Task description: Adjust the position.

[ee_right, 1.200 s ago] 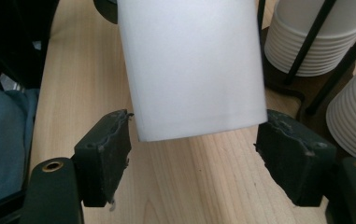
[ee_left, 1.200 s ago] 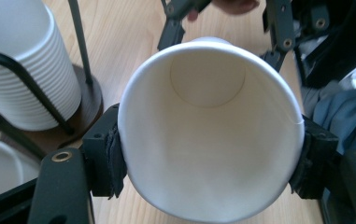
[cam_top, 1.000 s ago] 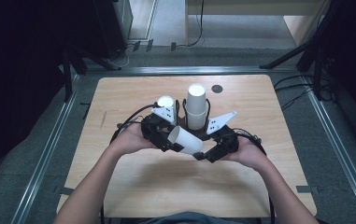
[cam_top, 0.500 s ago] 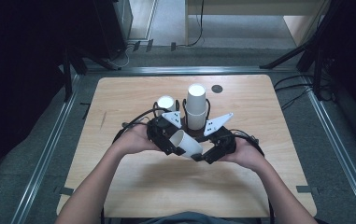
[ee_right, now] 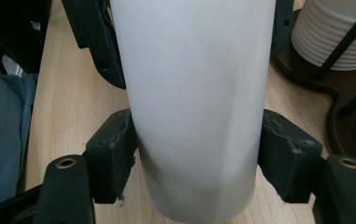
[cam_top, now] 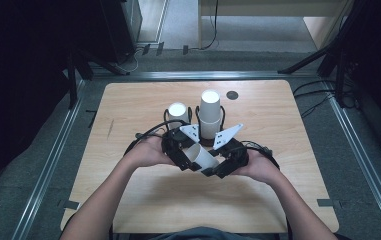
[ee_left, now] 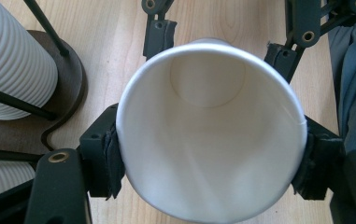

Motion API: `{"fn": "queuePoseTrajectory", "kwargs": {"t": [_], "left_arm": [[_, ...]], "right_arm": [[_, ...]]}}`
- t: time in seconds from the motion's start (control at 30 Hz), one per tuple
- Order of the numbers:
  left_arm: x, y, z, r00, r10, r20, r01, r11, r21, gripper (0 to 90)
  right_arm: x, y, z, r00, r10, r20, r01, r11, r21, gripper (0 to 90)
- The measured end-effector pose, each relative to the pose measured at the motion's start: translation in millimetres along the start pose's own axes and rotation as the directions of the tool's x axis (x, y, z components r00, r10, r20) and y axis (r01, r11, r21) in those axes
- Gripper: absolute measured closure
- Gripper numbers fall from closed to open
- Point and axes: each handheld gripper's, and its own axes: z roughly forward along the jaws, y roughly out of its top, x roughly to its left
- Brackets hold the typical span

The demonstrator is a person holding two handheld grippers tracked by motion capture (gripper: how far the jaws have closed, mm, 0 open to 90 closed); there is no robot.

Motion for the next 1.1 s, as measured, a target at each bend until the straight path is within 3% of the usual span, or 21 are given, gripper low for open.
{"fn": "queuePoseTrajectory", "kwargs": {"t": [0.2,0.33,0.5,0.67,0.83,1.0,1.1], "left_arm": [[0.3,-2.9,3.1,0.9998,-0.014,0.011,0.014,0.9999,0.005,22.4],[1.7,-4.6,1.7,0.9991,-0.042,-0.008,0.041,0.9988,-0.028,12.8],[4.4,-8.6,-1.6,0.9965,-0.078,-0.03,0.075,0.9929,-0.092,8.5],[6.5,-14.6,-4.1,0.9922,-0.122,-0.027,0.115,0.9773,-0.178,8.6],[7.1,-20.5,-0.8,0.9878,-0.155,-0.018,0.148,0.9666,-0.209,8.8],[6.6,-22.5,-1.1,0.983,-0.183,0.004,0.177,0.9429,-0.282,8.9],[6.3,-22.3,-0.5,0.9823,-0.187,0.008,0.181,0.9356,-0.303,9.3]], "right_arm": [[0.8,-0.7,0.5,0.9998,-0.016,-0.009,0.016,0.9998,0.01,33.4],[-0.1,-0.7,-2.3,1.0,-0.006,-0.001,0.006,1.0,0.0,33.0],[-4.2,-2.7,-9.7,0.9997,0.014,0.018,-0.014,0.9997,-0.02,33.0],[-6.9,-3.1,-15.1,0.9993,0.027,0.027,-0.025,0.9979,-0.06,32.8],[-6.9,-3.5,-16.5,0.9989,0.029,0.035,-0.027,0.9974,-0.067,32.7],[-6.9,-3.7,-18.9,0.9987,0.039,0.034,-0.036,0.9961,-0.08,32.7],[-6.8,-3.6,-19.7,0.9984,0.047,0.031,-0.044,0.9949,-0.09,32.6]]}}
